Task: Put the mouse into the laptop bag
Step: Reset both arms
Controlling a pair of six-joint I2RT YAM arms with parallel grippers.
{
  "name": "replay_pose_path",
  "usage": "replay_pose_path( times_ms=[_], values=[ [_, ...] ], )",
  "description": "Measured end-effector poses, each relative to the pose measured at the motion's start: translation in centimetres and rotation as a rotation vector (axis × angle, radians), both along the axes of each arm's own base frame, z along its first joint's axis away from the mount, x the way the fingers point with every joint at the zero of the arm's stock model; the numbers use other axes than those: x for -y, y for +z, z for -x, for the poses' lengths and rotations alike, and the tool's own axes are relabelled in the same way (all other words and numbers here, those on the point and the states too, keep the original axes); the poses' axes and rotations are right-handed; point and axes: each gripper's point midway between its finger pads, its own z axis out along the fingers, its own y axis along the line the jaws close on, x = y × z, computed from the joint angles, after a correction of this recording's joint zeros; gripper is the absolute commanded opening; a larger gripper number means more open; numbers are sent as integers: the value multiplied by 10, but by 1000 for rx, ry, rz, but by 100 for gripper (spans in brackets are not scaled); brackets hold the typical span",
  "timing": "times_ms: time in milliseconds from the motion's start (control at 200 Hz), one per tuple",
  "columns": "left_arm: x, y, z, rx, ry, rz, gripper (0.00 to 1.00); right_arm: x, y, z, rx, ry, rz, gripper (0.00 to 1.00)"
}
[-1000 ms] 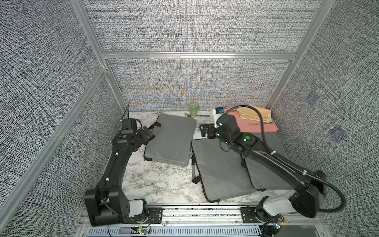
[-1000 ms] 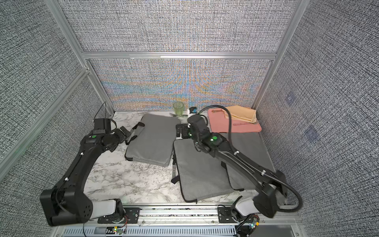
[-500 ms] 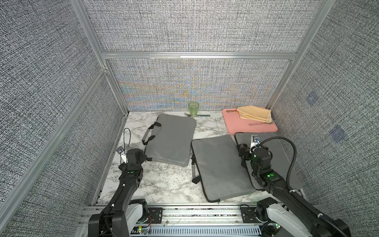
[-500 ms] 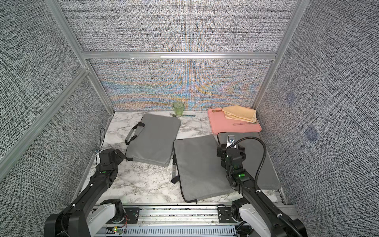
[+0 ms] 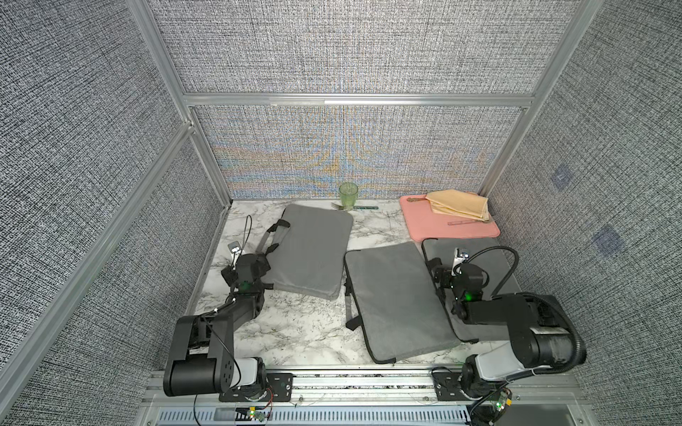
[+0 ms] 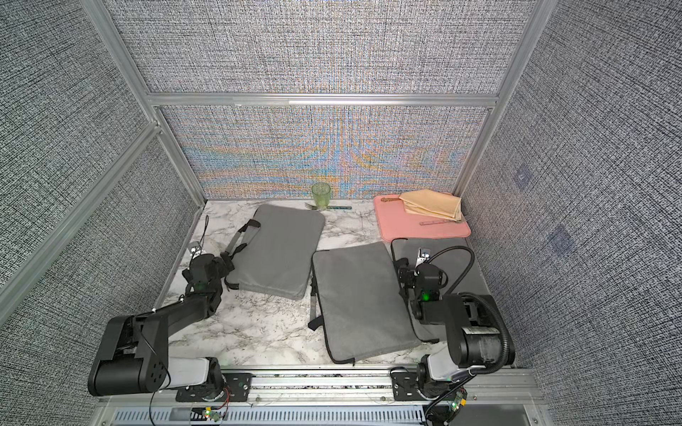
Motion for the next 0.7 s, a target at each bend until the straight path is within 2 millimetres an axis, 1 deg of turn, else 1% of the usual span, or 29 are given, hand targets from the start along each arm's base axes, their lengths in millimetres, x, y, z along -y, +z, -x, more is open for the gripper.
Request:
replay_pose_path(
  times_ms=[50, 115, 150, 220, 285, 315, 405, 435, 470, 540, 570, 696],
  values=[
    [8, -8, 4, -5, -50, -6, 99, -7, 3, -3, -2, 21, 5, 99],
    [16, -11, 5, 12, -112, -11, 99, -13, 7, -7, -3, 38, 7, 99],
    [22, -11, 3, 19, -146, -12, 99, -14, 9, -8, 4, 36, 12, 99],
    [35, -16, -9, 49, -231, -25, 99, -16, 2, -6, -13, 43, 18, 99],
    [45, -28, -10, 22, -287, -16, 99, -17, 0, -5, -20, 49, 25, 99],
    [46, -24, -11, 27, -289, -17, 99, -18, 1, -6, -18, 50, 27, 99],
    [49, 10, -28, 121, -309, -27, 99, -19, 5, -8, -13, 56, 34, 99],
    [49, 14, -30, 138, -317, -35, 99, -19, 5, -8, -14, 55, 34, 99],
    [52, 11, -30, 136, -331, -38, 99, -19, 5, -8, -15, 54, 35, 99],
    [55, -7, -24, 88, -355, -37, 99, -20, 4, -8, -17, 56, 36, 99],
    [57, -11, -23, 76, -365, -31, 99, -20, 4, -7, -18, 58, 39, 99],
    [59, 0, -28, 116, -377, -41, 99, -21, 3, -6, -19, 56, 49, 99]
  ],
)
